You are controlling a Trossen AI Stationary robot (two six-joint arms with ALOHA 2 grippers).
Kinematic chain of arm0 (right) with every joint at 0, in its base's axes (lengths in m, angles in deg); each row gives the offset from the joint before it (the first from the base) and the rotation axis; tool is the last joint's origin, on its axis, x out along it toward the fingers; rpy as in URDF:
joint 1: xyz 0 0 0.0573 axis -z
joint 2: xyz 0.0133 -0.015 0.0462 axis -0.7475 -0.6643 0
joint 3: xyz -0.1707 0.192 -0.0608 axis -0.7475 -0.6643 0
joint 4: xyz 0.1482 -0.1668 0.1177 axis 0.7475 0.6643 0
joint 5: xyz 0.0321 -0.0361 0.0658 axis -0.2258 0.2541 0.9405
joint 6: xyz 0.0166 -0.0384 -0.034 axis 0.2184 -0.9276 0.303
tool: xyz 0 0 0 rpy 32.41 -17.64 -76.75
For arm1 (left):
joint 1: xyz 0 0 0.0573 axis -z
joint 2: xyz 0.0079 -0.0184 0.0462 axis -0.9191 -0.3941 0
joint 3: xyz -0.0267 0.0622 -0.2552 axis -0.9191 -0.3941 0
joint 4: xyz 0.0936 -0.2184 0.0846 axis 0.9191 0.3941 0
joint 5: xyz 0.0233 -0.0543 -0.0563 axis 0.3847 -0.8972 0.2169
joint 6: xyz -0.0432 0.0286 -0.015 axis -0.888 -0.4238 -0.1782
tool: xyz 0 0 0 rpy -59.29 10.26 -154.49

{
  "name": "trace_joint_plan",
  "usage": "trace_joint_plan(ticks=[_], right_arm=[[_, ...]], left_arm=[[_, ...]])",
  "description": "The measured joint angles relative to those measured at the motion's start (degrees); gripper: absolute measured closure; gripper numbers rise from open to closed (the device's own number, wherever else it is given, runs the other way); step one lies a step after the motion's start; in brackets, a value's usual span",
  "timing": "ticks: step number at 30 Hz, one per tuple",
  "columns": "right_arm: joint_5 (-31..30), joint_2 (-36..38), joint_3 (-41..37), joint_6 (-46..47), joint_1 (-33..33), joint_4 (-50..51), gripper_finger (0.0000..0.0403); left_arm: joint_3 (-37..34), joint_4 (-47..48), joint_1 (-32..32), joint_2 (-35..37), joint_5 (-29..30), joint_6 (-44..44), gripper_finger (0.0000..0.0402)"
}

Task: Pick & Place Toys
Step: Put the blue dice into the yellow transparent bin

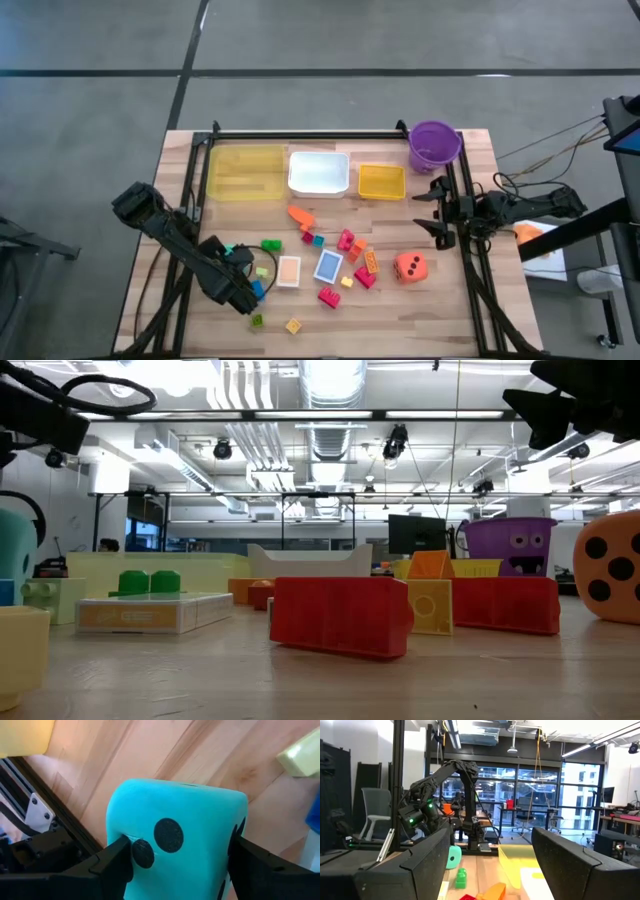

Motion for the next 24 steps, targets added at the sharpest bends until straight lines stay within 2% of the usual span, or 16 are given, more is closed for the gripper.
trace_joint_plan(ticks=[8,14,19,24], right_arm=[[0.01,0.0,0.0,-0.07,0.0,-0.01,0.0123],[0.01,0.0,0.0,-0.09,0.01,0.01,0.0123],[-0.01,0.0,0.0,-0.02,0.01,0.01,0.0123],[0.01,0.0,0.0,-0.02,0.0,0.04,0.0123]], left_arm=[[3.8,1.55,-0.21,2.97,0.29,1.34,0.0188],[5.02,3.69,-1.19,7.07,4.54,-0.1,0.0223],[7.48,7.4,-5.3,10.69,9.98,1.56,0.0238],[10.85,11.82,-13.68,12.52,15.16,8.31,0.0238]])
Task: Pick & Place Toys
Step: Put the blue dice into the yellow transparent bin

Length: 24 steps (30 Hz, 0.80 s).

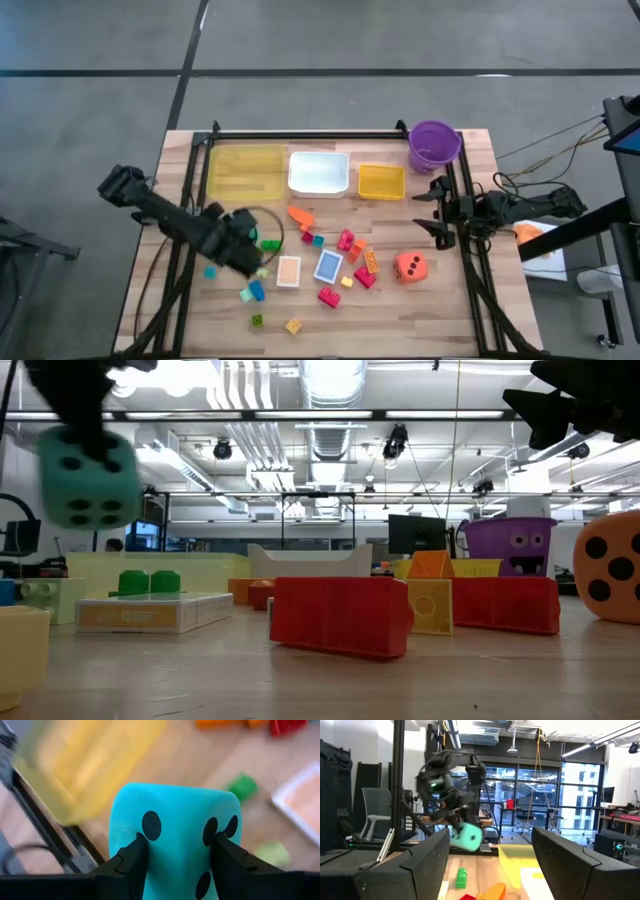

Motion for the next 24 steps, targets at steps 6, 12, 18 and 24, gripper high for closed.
trace_joint_plan(ticks=[6,12,18,24], right_arm=[[0.0,0.0,0.0,-0.01,-0.01,0.0,0.0123],[0.0,0.0,-0.01,0.02,0.01,0.0,0.0123],[0.0,0.0,0.0,-0.01,-0.01,0.0,0.0123],[0.0,0.0,-0.02,0.0,-0.01,0.0,0.0123]], left_arm=[[6.14,0.25,-11.85,0.22,6.41,16.7,0.0244],[8.67,-1.3,-22.78,0.24,10.47,32.7,0.0245],[8.67,-6.97,-30.68,0.24,11.01,43.87,0.0254],[8.65,-15.44,-36.31,-0.18,10.99,54.86,0.0256]])
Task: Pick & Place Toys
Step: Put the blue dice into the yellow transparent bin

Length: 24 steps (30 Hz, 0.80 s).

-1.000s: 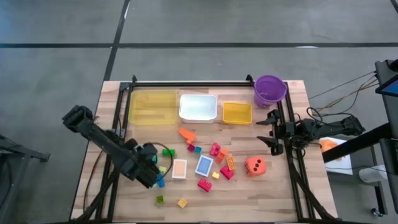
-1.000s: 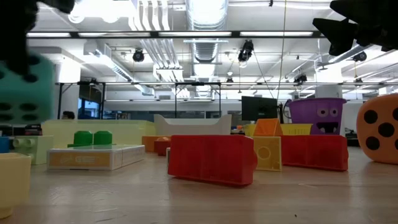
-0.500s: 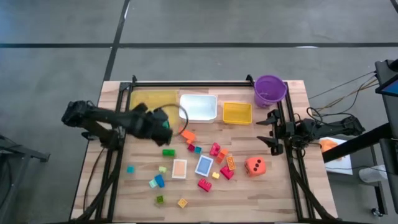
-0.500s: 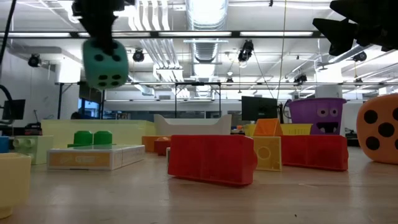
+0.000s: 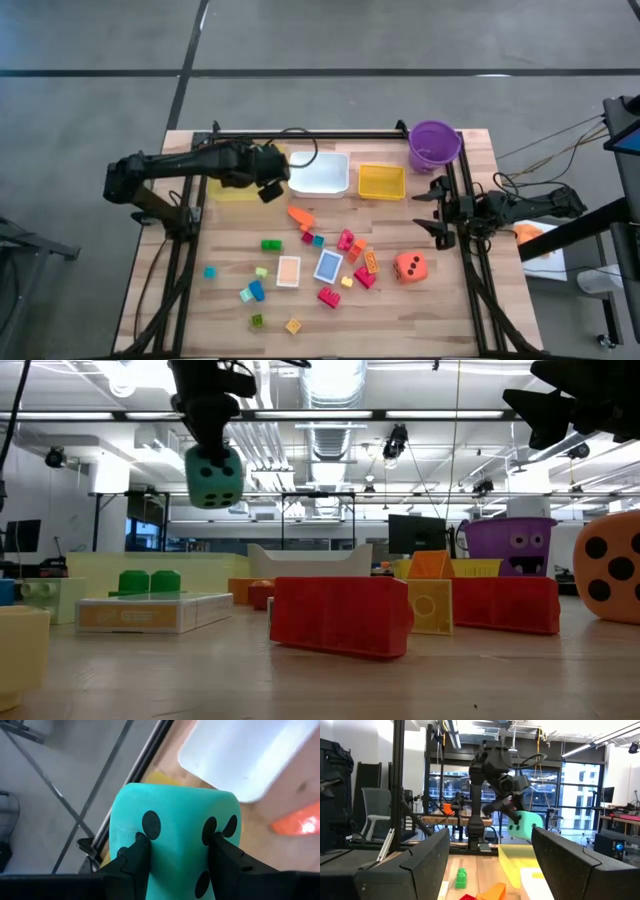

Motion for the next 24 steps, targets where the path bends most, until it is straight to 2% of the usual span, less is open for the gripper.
trace_joint_plan(ticks=[4,11,21,24], right_arm=[[0.0,0.0,0.02,-0.24,0.01,-0.02,0.0123],[-0.01,0.0,0.01,-0.2,0.01,-0.02,0.0123],[0.0,0.0,0.02,-0.2,0.0,-0.02,0.0123],[0.0,-0.01,0.0,-0.12,0.01,-0.02,0.0123]], left_arm=[[-1.63,-2.26,-3.83,-0.74,0.05,5.35,0.026],[-8.94,-8.62,-8.86,-0.78,0.56,10.1,0.026],[-17.59,-21.02,-10.06,-0.78,0.4,20.22,0.0262],[-19.67,-24.17,-10.13,-0.78,-1.84,22.17,0.0264]])
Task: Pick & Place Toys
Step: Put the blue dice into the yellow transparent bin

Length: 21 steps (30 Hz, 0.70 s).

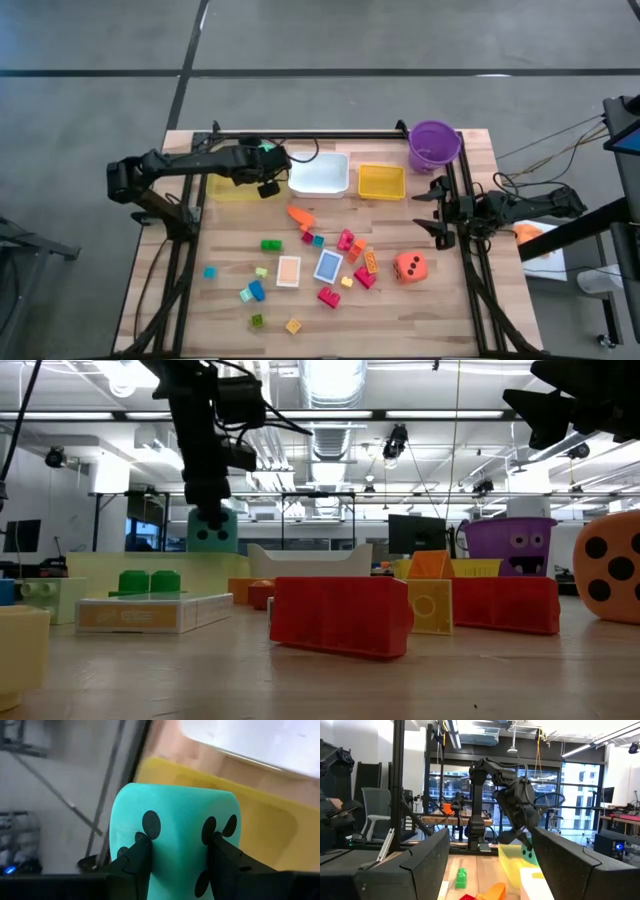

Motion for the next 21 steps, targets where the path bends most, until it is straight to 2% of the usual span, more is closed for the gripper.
trace_joint_plan(ticks=[4,12,21], right_arm=[[-0.02,0.0,0.01,-0.12,0.0,0.0,0.0123],[0.0,0.0,0.01,-0.09,0.01,0.0,0.0123],[0.0,0.01,0.01,0.1,0.0,0.0,0.0123]], left_arm=[[-3.1,-4.78,-0.05,0.0,-0.66,0.33,0.0266],[-7.25,-7.28,-0.09,0.0,0.24,1.81,0.0269],[-8.35,-10.3,0.01,0.0,1.82,7.99,0.0269]])
